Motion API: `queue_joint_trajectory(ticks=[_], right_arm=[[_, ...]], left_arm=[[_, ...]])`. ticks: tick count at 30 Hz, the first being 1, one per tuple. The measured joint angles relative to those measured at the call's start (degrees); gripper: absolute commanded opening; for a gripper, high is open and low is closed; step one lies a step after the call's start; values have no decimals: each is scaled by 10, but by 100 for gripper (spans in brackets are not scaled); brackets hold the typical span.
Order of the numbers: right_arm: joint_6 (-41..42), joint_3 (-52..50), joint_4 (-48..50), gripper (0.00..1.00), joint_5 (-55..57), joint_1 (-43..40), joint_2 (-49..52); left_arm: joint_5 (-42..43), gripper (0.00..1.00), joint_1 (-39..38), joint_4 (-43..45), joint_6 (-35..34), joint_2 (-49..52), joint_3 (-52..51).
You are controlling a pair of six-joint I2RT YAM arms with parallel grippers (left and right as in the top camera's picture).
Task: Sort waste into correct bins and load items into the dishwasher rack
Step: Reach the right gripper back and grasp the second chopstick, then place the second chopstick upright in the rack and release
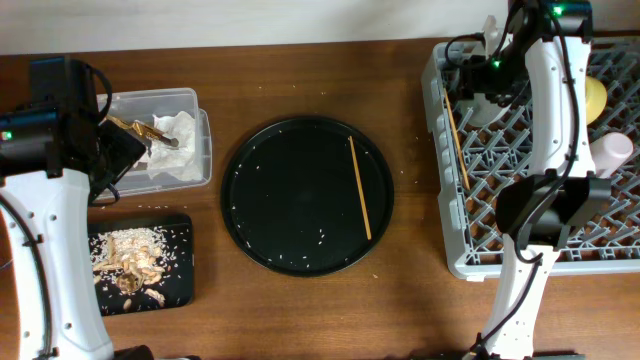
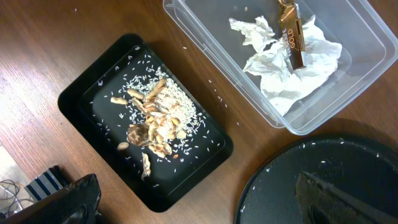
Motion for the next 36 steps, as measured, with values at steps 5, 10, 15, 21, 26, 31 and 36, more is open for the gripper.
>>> queue_joint_trajectory(ticks=[5,10,15,21,26,31,36], right_arm=[[19,0,-15,59,-37,34,-2],[37,-42,17,52,-23,201,-31],[137,-342,210,41,19,308,-31],[167,-411,278,42,70,317,-32],[168,-428,305,33,93,317,-32],[188,-438,315,4,107,316,-35],[178,-273,164,4,101,290,-30]], left_arm=[[0,99,0,0,0,0,0],[0,99,0,0,0,0,0],[0,99,0,0,0,0,0],[0,100,0,0,0,0,0],[0,99,0,0,0,0,0],[0,99,0,0,0,0,0],[0,99,0,0,0,0,0]])
